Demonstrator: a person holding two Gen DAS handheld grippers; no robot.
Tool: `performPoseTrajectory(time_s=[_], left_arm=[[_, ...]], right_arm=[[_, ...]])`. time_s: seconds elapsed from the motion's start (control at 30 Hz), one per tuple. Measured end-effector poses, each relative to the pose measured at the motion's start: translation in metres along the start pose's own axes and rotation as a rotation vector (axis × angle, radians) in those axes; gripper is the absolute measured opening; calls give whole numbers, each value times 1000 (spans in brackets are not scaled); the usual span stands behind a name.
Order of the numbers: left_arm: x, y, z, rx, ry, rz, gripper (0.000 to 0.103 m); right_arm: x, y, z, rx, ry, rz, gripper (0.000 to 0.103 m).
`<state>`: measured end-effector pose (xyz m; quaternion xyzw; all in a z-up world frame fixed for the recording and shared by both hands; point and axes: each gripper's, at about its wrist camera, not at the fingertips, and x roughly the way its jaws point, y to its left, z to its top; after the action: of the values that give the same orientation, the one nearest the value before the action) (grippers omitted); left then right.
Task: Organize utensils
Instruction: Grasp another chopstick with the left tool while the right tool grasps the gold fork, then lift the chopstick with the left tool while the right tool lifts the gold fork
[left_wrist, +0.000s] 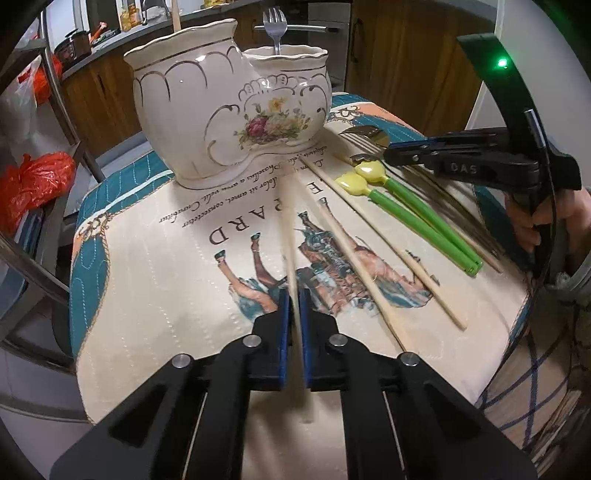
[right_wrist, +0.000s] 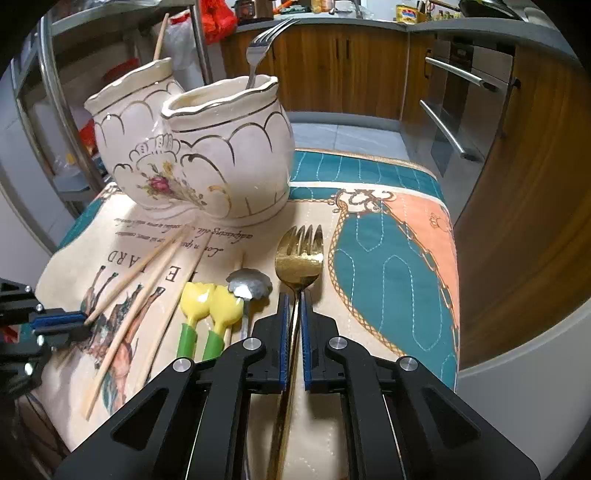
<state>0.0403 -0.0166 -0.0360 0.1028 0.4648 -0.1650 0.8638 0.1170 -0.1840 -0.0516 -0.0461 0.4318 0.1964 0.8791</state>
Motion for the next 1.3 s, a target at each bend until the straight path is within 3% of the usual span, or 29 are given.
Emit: performPoseTrajectory(time_s=[0.4, 0.8, 1.0, 1.3], left_arm=[[-19, 7, -11, 7, -68, -26, 5], [-50, 15, -11, -4, -261, -46, 5], [-67, 16, -7, -18, -422, -45, 5], [-80, 29, 9, -99, -608, -41, 5]], right_arm=[[-54, 5, -16, -23, -192, -2, 5], [-109, 19, -24, -78, -400, -10, 5], [-126, 24, -20, -83, -486, -14, 5], [-131, 36, 15, -85, -593, -2, 5]])
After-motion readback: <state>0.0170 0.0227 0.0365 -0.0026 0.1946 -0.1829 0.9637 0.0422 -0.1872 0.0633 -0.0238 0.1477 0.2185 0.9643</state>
